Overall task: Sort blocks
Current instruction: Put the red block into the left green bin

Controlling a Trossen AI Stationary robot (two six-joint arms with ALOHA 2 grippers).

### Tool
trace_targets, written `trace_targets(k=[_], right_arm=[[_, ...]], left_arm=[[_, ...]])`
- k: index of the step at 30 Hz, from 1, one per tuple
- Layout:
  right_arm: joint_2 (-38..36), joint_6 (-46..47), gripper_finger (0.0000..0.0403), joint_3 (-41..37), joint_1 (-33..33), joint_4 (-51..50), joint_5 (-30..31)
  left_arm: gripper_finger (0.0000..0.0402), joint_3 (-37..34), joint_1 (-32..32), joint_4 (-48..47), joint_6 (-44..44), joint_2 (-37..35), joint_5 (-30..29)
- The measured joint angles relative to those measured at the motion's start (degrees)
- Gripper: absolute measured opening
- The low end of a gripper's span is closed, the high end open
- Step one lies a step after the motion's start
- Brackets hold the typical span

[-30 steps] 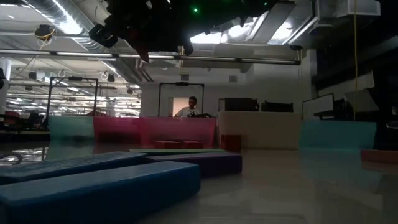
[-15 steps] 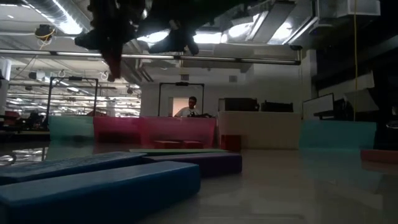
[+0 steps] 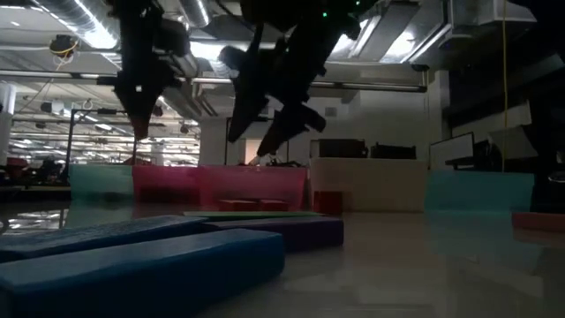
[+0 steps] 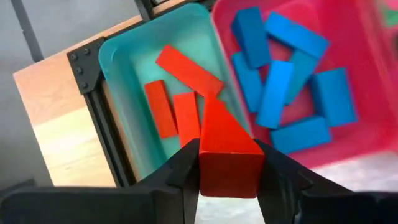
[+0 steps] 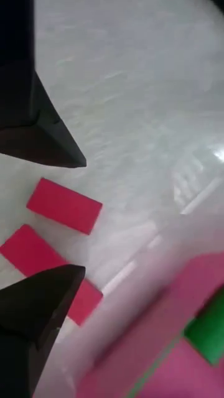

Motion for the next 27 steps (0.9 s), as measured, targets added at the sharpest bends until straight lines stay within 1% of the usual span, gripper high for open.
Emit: trace_targets(k=[2, 6, 10, 12, 16, 18, 23, 27], right_arm=[[0.9, 0.2, 0.0268, 0.0, 0.0, 0.0, -1.2], [1.8, 0.3, 0.0269, 0.0, 0.0, -1.0, -1.4], [1.8, 0.9, 0.0269, 0.0, 0.0, -3.2, 1.5], [1.8, 3.6, 0.0269, 0.0, 0.0, -4.9, 2.9], [2.4, 8.8, 0.0269, 0.0, 0.0, -7.7, 4.6], [3.2, 10.1, 0.0269, 0.0, 0.0, -8.9, 4.6], [6.3, 11.1, 0.0269, 0.0, 0.0, -8.7, 3.4], [8.3, 13.6, 0.0268, 0.1, 0.0, -8.5, 3.2]], left_arm=[[0.0119, -2.1, 1.4, 1.3, 1.8, 0.2, 0.0], [0.0136, -5.4, 2.8, 2.2, 4.3, 0.2, 0.0], [0.0157, -7.6, 3.2, 1.9, 3.6, 0.3, 0.0], [0.0163, -8.5, 3.2, 2.2, 3.6, 0.3, 0.0], [0.0168, -9.2, 3.2, 2.3, 3.6, 0.3, 0.0], [0.0168, -9.2, 3.2, 2.3, 3.5, 0.3, 0.0], [0.0168, -9.2, 3.1, 2.4, 3.7, 0.3, 0.0], [0.0168, -9.2, 3.1, 2.9, 3.7, 0.3, 0.2]])
